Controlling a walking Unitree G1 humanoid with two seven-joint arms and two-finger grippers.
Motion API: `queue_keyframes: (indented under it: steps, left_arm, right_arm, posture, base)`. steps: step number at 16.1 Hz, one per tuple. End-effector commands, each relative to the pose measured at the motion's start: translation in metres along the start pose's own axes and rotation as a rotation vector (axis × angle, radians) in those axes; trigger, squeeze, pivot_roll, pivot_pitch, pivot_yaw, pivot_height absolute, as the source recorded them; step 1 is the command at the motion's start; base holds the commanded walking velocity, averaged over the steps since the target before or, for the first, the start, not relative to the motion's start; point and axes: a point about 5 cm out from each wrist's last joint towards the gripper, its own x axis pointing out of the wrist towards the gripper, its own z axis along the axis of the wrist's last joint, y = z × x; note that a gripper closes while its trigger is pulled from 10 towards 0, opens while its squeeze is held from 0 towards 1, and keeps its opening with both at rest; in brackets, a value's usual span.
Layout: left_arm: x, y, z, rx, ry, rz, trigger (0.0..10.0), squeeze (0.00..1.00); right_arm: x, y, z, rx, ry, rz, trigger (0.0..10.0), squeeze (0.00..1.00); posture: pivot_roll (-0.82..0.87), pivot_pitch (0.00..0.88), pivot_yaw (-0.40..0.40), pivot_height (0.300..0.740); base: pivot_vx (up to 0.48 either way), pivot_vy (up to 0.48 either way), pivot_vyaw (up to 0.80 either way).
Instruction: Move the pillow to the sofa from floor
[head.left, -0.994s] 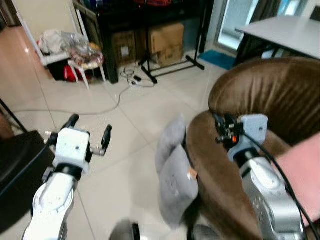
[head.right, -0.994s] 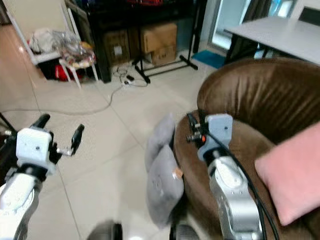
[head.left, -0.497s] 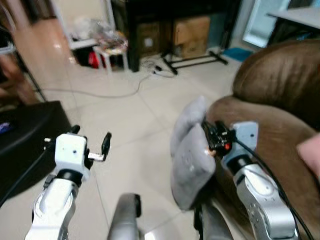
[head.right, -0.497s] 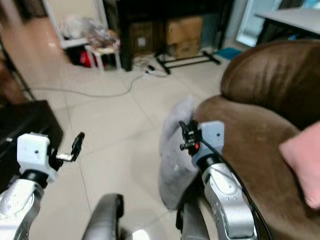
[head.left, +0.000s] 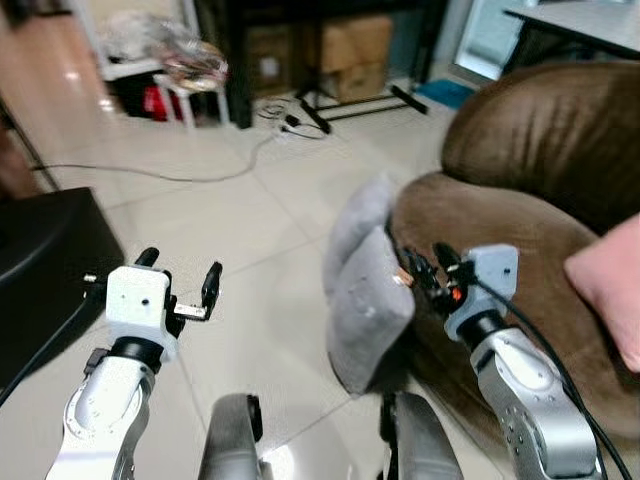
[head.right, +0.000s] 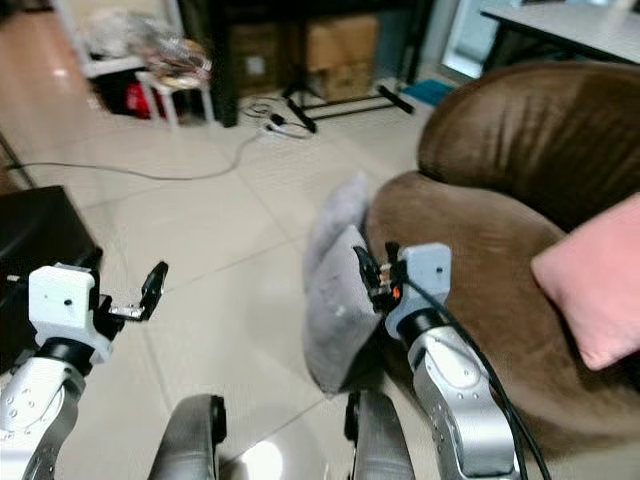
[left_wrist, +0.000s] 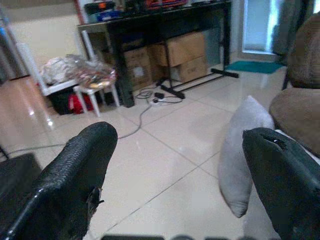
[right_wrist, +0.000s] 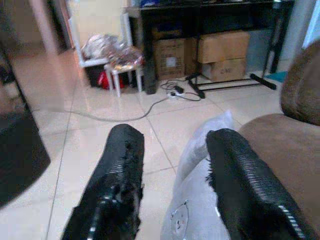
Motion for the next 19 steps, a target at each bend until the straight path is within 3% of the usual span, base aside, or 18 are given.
queue_keyframes:
  steps: [1,2,3,5,9,19]
  left_arm:
    - [0.000,-0.002,0.006,0.013,-0.031,-0.016,10.0,1.00]
    - [-0.001,-0.002,0.007,0.009,-0.037,-0.015,10.0,1.00]
    - [-0.001,-0.002,0.007,0.005,-0.040,-0.014,10.0,1.00]
    - [-0.001,-0.002,0.007,0.003,-0.043,-0.020,10.0,1.00]
    - [-0.001,-0.003,0.008,0.005,-0.050,-0.027,10.0,1.00]
    - [-0.002,-0.005,0.007,-0.003,-0.052,-0.046,10.0,1.00]
  right_arm:
    - [0.000,-0.002,0.005,-0.004,-0.012,-0.009,10.0,1.00]
    - [0.001,-0.003,0.008,-0.114,-0.043,-0.007,10.0,1.00]
    - [0.001,-0.003,0.008,-0.152,-0.065,0.015,10.0,1.00]
    - [0.000,-0.006,0.005,-0.119,-0.047,0.006,10.0,1.00]
    - [0.001,-0.011,0.002,-0.174,-0.025,-0.052,10.0,1.00]
    - [0.000,-0.007,-0.003,-0.136,0.002,-0.034,10.0,1.00]
  posture:
    - [-0.04,0.035,0.013,0.595]
    - [-0.04,0.035,0.012,0.595]
    - [-0.04,0.036,0.011,0.595]
    - [-0.04,0.036,0.011,0.595]
    - [-0.04,0.037,0.010,0.595]
    - [-0.04,0.024,0.007,0.595]
  base:
    - [0.000,0.000,0.00]
    - [0.000,0.000,0.00]
    - [0.000,0.000,0.00]
    - [0.000,0.000,0.00]
    - [0.000,0.000,0.40]
    - [0.109,0.000,-0.08]
